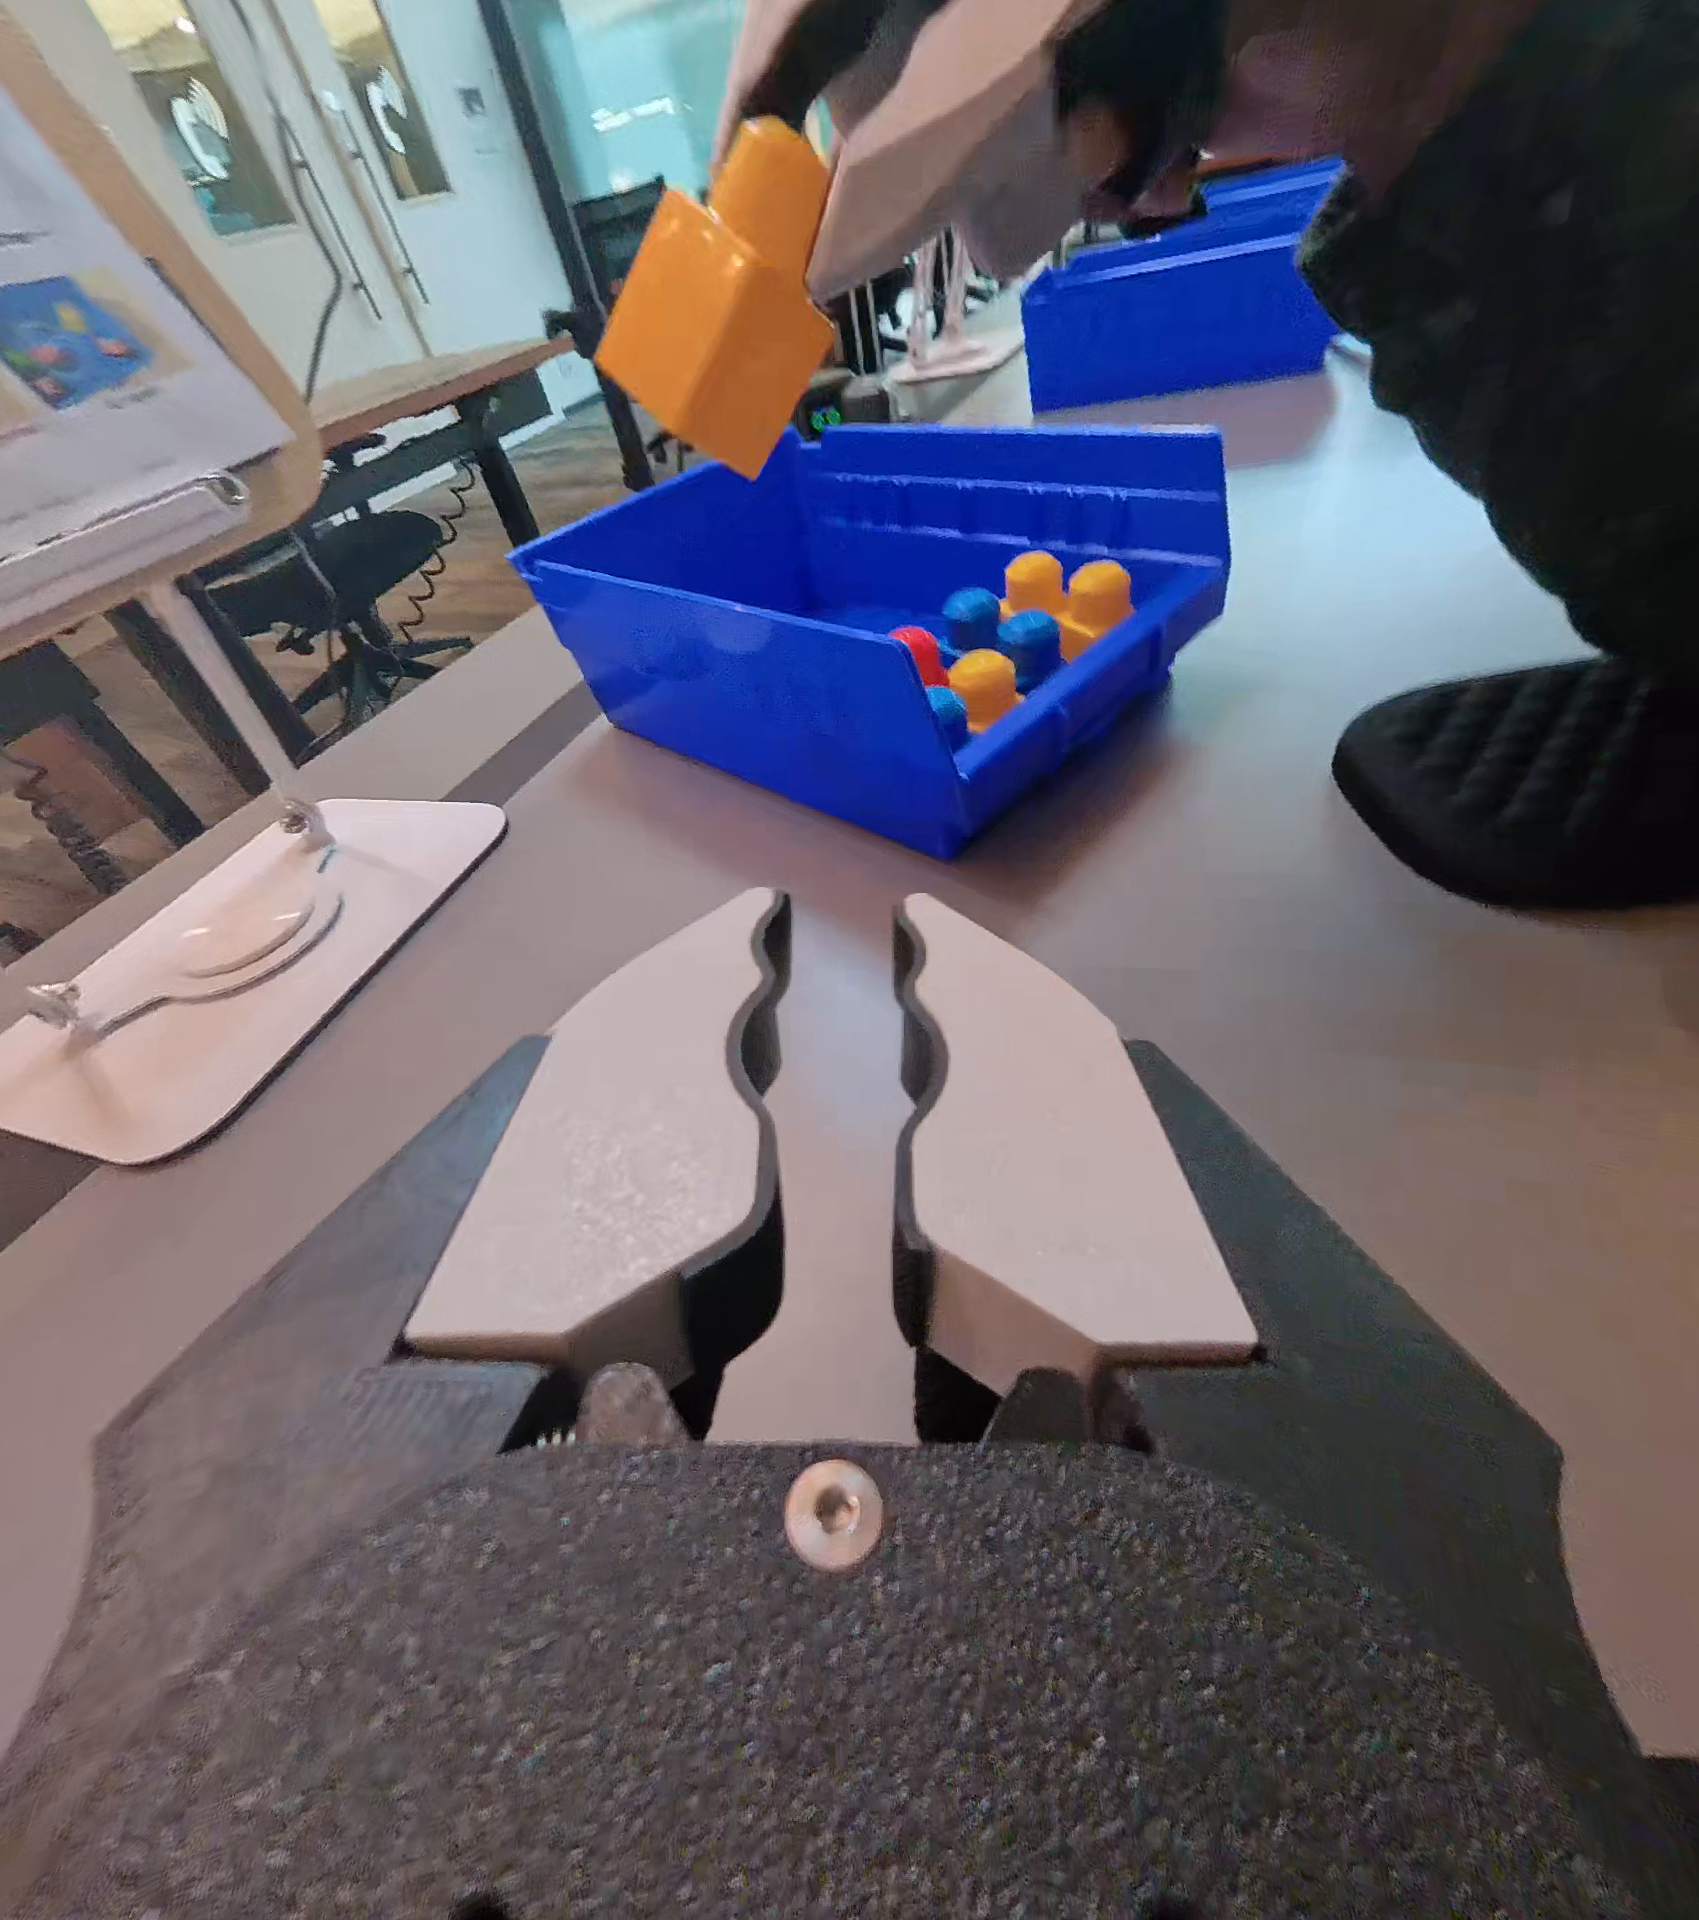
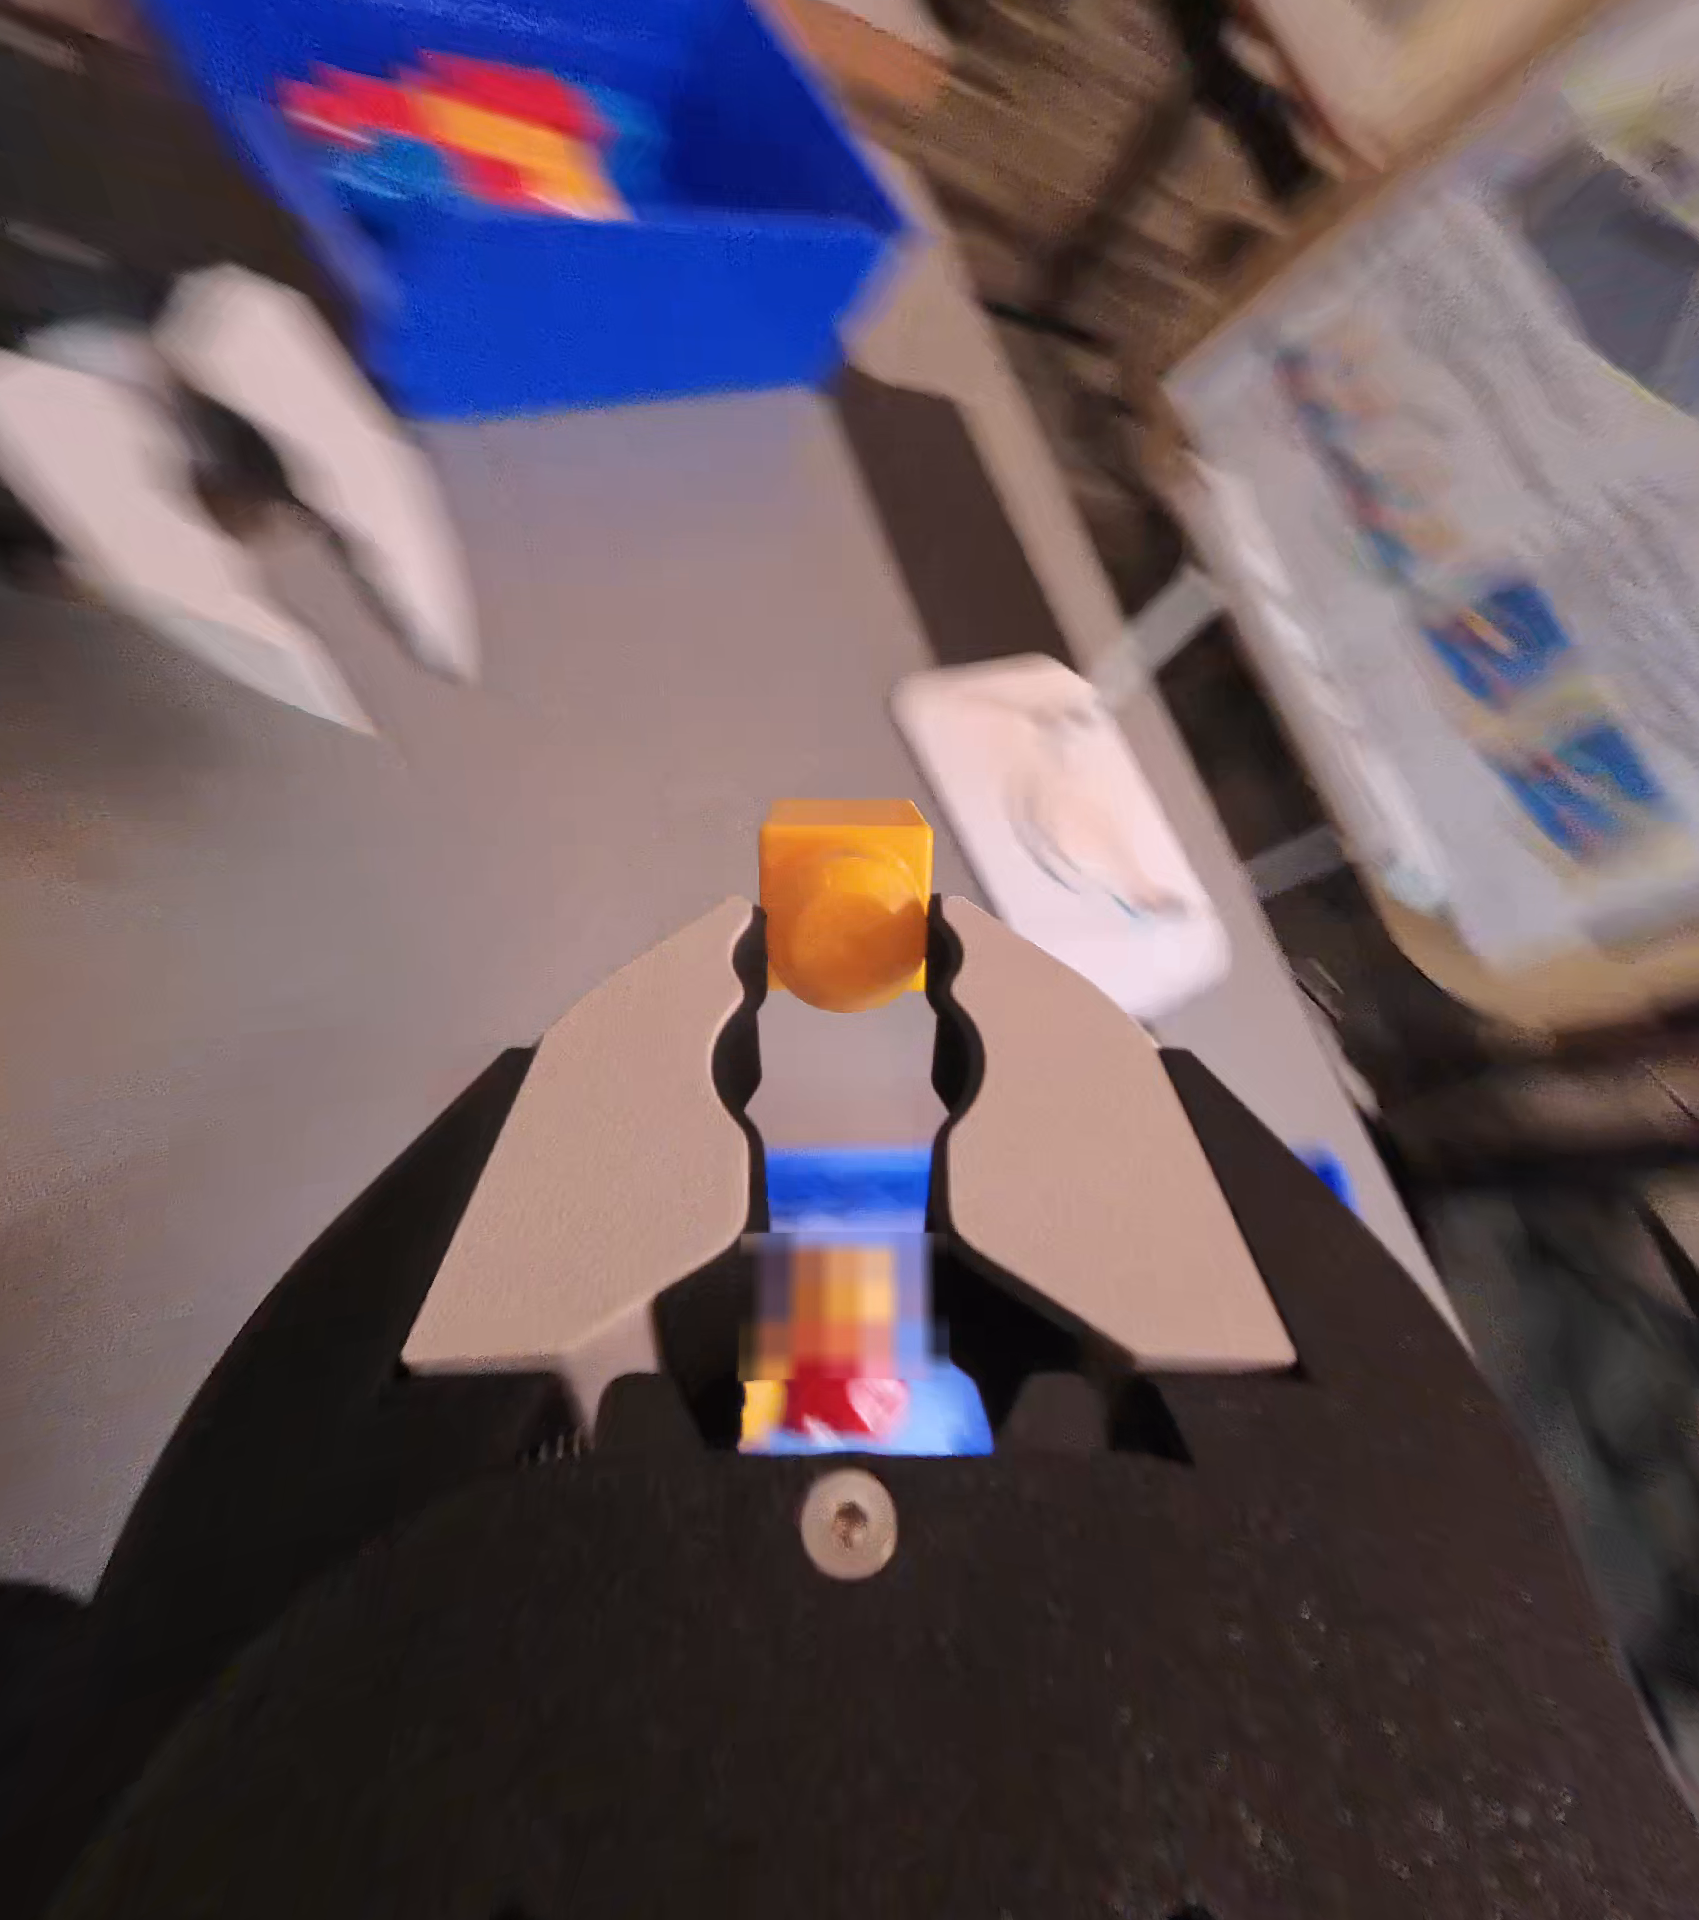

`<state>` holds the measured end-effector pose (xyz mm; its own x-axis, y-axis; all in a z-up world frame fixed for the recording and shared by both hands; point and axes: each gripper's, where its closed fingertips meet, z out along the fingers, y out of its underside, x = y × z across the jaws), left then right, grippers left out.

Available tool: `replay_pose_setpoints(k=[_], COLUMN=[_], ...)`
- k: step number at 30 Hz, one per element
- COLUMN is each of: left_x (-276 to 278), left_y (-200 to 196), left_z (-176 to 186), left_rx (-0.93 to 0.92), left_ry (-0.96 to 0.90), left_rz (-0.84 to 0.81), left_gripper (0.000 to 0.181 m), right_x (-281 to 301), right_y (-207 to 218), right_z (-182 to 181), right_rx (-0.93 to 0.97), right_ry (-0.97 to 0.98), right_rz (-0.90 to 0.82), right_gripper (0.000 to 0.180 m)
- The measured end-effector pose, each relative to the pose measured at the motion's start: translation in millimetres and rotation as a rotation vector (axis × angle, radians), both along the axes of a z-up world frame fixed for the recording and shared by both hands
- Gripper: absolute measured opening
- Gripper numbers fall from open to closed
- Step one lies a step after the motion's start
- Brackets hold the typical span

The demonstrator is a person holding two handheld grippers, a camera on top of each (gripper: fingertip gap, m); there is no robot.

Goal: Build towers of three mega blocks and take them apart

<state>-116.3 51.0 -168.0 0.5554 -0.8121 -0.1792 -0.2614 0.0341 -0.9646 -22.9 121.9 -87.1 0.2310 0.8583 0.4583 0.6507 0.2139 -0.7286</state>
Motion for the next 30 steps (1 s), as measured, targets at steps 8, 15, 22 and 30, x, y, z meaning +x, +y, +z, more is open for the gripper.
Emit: replay_pose_setpoints(k=[8,15,22,30], left_x=[-16.5,-15.2,-17.3,-144.5], left_y=[13.7,14.2,13.7,29.1], left_z=[9.0,7.0,11.2,98.3], left_rx=[0.061,0.048,0.078,0.225], left_ry=[-0.026,-0.018,0.006,-0.131], left_rz=[0.116,0.110,0.134,0.592], left_gripper=[0.000,0.000,0.001,0.000], right_x=[99.8,91.1,86.4,53.1], right_y=[101.6,96.9,99.8,91.5], right_z=[-98.9,-159.8,-154.8,-33.4], right_rx=[-0.228,-0.532,-0.532,-0.184], right_ry=[-0.262,-0.423,-0.352,0.075], right_rz=[-0.434,-0.368,-0.370,-0.310], right_gripper=[0.030,0.029,0.048,0.049])
